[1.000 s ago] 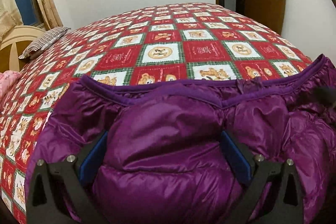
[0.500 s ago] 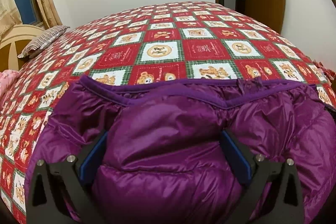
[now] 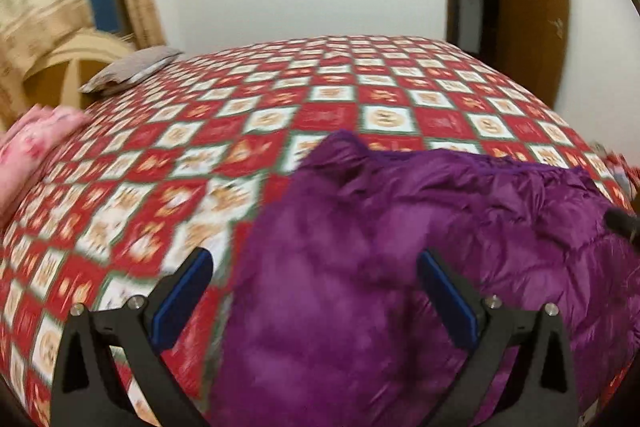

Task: Fold large clothes

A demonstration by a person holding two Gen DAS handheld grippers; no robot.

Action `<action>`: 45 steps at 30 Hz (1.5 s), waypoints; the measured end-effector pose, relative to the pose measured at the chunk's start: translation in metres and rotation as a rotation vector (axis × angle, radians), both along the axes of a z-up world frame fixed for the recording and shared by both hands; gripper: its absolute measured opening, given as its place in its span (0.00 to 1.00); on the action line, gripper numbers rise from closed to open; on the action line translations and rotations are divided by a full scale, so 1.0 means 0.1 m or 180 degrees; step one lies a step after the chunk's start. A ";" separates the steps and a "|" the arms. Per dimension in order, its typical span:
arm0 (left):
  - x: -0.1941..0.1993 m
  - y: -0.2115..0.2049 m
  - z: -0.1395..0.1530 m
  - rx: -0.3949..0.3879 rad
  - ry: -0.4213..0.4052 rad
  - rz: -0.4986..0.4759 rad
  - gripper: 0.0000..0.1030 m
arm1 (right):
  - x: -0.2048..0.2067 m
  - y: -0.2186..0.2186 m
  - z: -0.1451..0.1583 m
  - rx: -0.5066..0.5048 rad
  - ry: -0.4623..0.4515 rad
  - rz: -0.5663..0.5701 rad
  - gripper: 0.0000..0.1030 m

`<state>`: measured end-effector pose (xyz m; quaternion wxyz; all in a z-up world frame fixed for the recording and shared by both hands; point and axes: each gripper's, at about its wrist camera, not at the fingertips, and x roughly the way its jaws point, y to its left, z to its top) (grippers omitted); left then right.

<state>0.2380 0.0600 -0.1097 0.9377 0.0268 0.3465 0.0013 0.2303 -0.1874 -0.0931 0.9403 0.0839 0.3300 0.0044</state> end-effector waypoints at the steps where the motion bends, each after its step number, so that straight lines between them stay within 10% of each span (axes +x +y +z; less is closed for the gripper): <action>1: -0.04 0.06 -0.02 -0.0022 -0.0011 0.0081 1.00 | -0.02 0.20 -0.05 0.0012 -0.0014 0.0107 0.28; 25: -0.18 0.35 -0.63 -0.1160 0.0493 0.0194 0.98 | 0.25 0.69 -0.67 -0.0434 0.0173 0.0002 0.27; 27: -0.18 0.30 -0.63 -0.1137 0.0385 0.0190 0.84 | 0.25 0.69 -0.67 -0.0442 0.0171 0.0001 0.27; 31: -0.18 0.18 -0.51 -0.1384 0.0260 -0.0091 0.24 | 0.24 0.68 -0.68 -0.0402 0.0171 -0.0001 0.27; 45: -0.32 -0.05 0.31 -0.1654 -0.0198 -0.0750 0.13 | 0.25 0.65 -0.65 -0.0037 0.0330 -0.0019 0.27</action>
